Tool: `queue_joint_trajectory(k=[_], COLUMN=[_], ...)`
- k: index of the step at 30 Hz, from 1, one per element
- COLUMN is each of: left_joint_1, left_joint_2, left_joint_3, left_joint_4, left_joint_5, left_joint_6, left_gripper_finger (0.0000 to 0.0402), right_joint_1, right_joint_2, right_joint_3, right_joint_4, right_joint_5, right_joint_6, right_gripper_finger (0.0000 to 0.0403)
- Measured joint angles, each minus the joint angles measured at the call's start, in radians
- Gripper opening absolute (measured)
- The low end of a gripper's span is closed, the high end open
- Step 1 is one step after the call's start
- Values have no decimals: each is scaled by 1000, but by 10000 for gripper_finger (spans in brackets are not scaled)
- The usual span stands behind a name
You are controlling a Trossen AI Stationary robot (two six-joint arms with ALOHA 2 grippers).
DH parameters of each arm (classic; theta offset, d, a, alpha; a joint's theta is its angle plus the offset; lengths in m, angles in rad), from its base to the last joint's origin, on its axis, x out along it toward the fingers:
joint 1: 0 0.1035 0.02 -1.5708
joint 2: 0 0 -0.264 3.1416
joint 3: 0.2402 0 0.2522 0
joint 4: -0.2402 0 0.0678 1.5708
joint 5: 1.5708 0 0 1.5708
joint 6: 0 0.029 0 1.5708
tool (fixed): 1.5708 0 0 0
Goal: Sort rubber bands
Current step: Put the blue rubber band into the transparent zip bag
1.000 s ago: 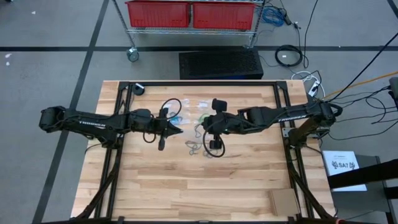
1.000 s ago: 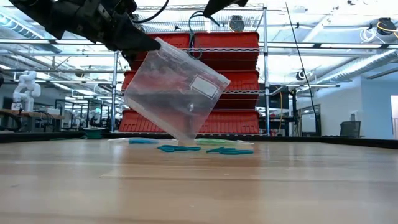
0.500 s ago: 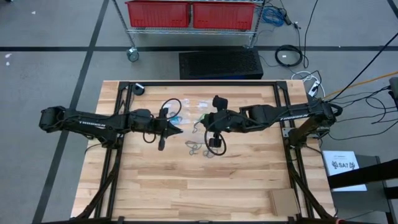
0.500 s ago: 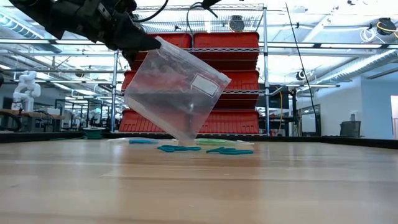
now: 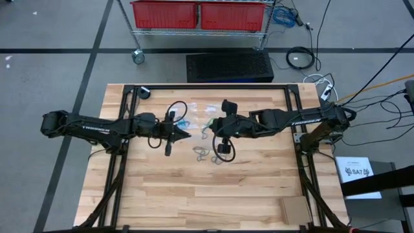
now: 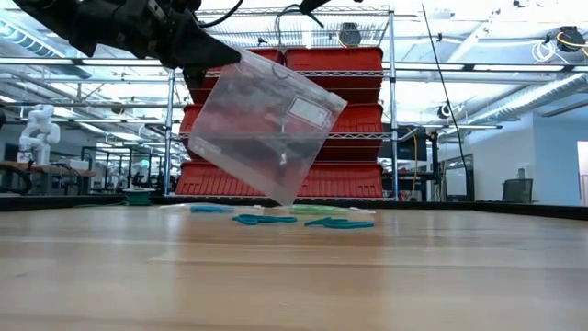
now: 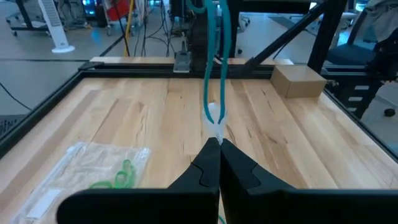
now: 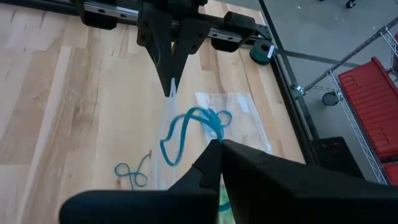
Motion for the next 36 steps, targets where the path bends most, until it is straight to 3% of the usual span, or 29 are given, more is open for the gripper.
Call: queue_joint_trajectory(k=[12,21,36], left_joint_1=[0,0,-18], left_joint_2=[0,0,0], left_joint_3=[0,0,0], left_joint_4=[2,4,7], left_joint_5=[0,0,-1], left_joint_6=[-1,-1,-1], left_gripper_finger=[0,0,0], right_joint_1=[0,1,-68], right_joint_2=[0,84,181], right_joint_3=[0,-1,-1], right_joint_4=[-30,-47,34], right_joint_5=[-10,-70,-259], right_joint_6=[31,51,24], right_gripper_finger=[0,0,0])
